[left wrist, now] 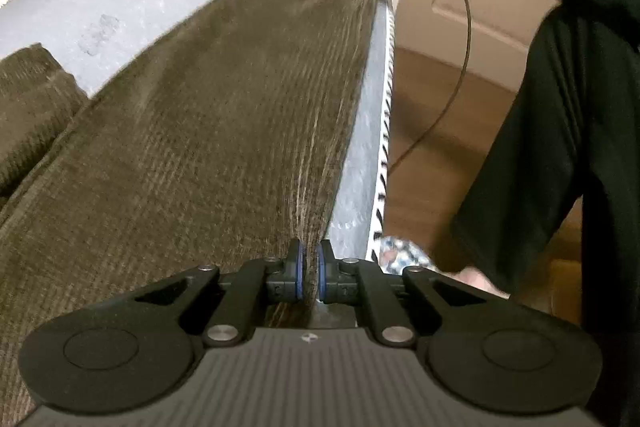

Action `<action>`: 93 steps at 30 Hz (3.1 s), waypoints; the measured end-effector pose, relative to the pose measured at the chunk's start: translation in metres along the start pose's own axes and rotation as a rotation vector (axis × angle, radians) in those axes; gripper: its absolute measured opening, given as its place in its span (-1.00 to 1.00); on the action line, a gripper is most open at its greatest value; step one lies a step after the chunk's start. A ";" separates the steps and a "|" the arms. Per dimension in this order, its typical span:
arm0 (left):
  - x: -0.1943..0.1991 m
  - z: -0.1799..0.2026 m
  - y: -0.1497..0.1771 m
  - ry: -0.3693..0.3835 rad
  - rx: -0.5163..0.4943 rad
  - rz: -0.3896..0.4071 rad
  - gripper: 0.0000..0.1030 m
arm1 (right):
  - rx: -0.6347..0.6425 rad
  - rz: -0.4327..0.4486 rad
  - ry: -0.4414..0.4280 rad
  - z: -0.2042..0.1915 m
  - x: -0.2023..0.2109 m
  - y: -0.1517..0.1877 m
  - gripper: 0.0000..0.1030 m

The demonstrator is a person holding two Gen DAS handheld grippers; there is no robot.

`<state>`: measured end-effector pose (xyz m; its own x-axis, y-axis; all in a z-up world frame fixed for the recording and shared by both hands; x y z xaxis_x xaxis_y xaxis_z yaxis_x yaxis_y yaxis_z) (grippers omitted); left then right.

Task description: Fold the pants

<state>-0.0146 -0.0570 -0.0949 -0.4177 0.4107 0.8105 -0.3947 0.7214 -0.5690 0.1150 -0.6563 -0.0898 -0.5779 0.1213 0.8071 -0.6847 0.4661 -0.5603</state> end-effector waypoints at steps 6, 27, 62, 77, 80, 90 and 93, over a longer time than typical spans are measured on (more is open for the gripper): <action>0.020 -0.029 -0.003 -0.016 0.131 0.065 -0.11 | 0.000 -0.048 0.069 -0.001 -0.016 0.008 -0.49; 0.054 -0.163 0.101 -0.451 0.487 -0.190 -0.12 | 0.159 0.254 -0.103 -0.114 0.032 -0.010 0.31; 0.078 -0.242 0.073 -0.685 0.846 0.009 -0.86 | 0.316 0.246 -0.646 -0.328 0.030 0.036 0.04; 0.036 -0.259 0.021 -0.688 0.855 0.048 -0.81 | 0.403 -0.012 -0.667 -0.421 -0.077 0.066 0.51; 0.034 -0.264 0.013 -0.688 0.860 0.061 -0.77 | 0.377 -0.043 -0.663 -0.430 -0.089 0.073 0.55; 0.027 -0.281 0.011 -0.699 0.924 0.088 -0.75 | 0.564 0.066 -0.650 -0.462 -0.050 0.083 -0.93; 0.034 -0.291 0.018 -0.720 0.980 0.106 -0.75 | 0.675 0.152 -0.737 -0.468 -0.016 0.087 -0.95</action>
<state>0.2022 0.1318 -0.0375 -0.7204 -0.1855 0.6683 -0.6511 -0.1510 -0.7438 0.2730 -0.2076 -0.0643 -0.6538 -0.5396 0.5305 -0.5575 -0.1305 -0.8199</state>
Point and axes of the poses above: each gripper's, at about its wrist camera, not at the fingertips, and x roughly against the way its jaws point, z to its right, y to its underside, the point moved 2 cm from there along -x, roughly the way its jaws point, and after that the axes turned 14 degrees about -y, right-handed, at the moved point
